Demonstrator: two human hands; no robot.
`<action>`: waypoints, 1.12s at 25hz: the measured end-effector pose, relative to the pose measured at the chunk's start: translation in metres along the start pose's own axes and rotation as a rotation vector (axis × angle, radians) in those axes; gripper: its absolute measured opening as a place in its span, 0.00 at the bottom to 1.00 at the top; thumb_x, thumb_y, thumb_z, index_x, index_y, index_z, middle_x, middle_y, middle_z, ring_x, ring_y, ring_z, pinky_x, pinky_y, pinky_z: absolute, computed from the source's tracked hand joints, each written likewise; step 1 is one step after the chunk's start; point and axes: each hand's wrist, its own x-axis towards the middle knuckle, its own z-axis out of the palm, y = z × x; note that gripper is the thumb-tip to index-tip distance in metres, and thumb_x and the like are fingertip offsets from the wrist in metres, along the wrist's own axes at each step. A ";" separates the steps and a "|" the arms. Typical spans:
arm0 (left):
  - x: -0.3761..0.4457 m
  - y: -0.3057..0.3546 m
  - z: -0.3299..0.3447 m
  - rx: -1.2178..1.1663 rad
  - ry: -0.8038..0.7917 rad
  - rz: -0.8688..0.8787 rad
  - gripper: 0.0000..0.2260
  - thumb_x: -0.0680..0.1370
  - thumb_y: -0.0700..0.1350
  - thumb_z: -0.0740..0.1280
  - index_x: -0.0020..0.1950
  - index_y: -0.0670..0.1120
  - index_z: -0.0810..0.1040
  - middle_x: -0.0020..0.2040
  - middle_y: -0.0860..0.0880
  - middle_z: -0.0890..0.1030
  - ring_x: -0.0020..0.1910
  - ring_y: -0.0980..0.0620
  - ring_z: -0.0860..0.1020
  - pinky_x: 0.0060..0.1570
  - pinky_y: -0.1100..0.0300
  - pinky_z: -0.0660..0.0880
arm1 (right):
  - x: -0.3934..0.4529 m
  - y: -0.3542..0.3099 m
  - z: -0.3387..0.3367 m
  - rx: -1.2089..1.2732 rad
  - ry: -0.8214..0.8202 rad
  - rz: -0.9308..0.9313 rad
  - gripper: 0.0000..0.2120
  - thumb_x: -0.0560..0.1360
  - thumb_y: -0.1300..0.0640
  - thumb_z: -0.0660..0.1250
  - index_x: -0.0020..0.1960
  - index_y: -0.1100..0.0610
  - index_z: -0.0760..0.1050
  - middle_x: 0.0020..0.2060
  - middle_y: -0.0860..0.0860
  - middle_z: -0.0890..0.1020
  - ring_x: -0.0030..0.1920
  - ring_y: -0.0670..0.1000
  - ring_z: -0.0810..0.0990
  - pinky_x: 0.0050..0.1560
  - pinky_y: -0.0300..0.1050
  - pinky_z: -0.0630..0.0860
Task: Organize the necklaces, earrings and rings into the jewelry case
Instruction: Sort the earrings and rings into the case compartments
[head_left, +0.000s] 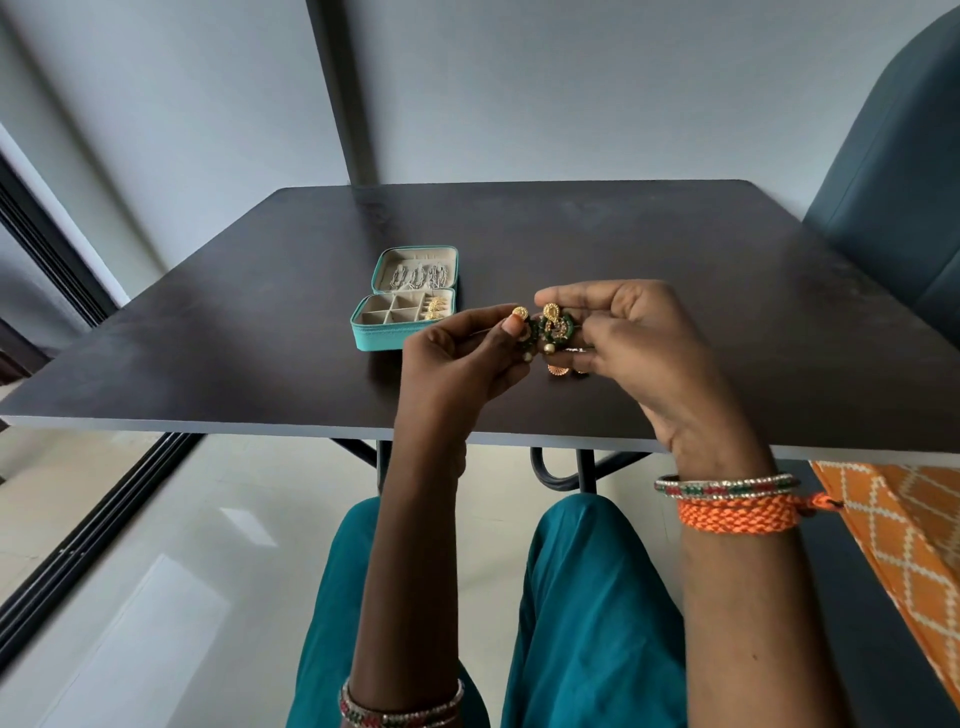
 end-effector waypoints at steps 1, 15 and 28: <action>0.000 0.000 0.000 0.003 0.005 0.005 0.04 0.76 0.39 0.68 0.49 0.44 0.81 0.38 0.50 0.85 0.40 0.56 0.83 0.41 0.64 0.81 | -0.001 0.000 0.000 0.010 -0.001 -0.002 0.20 0.77 0.74 0.53 0.55 0.59 0.80 0.52 0.55 0.82 0.50 0.50 0.83 0.46 0.42 0.82; -0.003 -0.018 -0.005 -0.118 0.135 -0.027 0.08 0.79 0.42 0.63 0.49 0.40 0.81 0.38 0.48 0.84 0.38 0.56 0.82 0.39 0.65 0.79 | -0.012 0.016 0.020 0.069 0.047 0.003 0.22 0.75 0.76 0.53 0.61 0.62 0.77 0.53 0.56 0.82 0.52 0.51 0.82 0.48 0.42 0.82; -0.008 -0.025 -0.013 -0.065 0.085 -0.030 0.07 0.79 0.36 0.62 0.49 0.41 0.80 0.43 0.46 0.82 0.42 0.55 0.81 0.42 0.65 0.79 | -0.015 0.025 0.025 0.010 0.066 0.023 0.22 0.74 0.76 0.54 0.62 0.62 0.76 0.54 0.56 0.82 0.50 0.50 0.82 0.46 0.40 0.81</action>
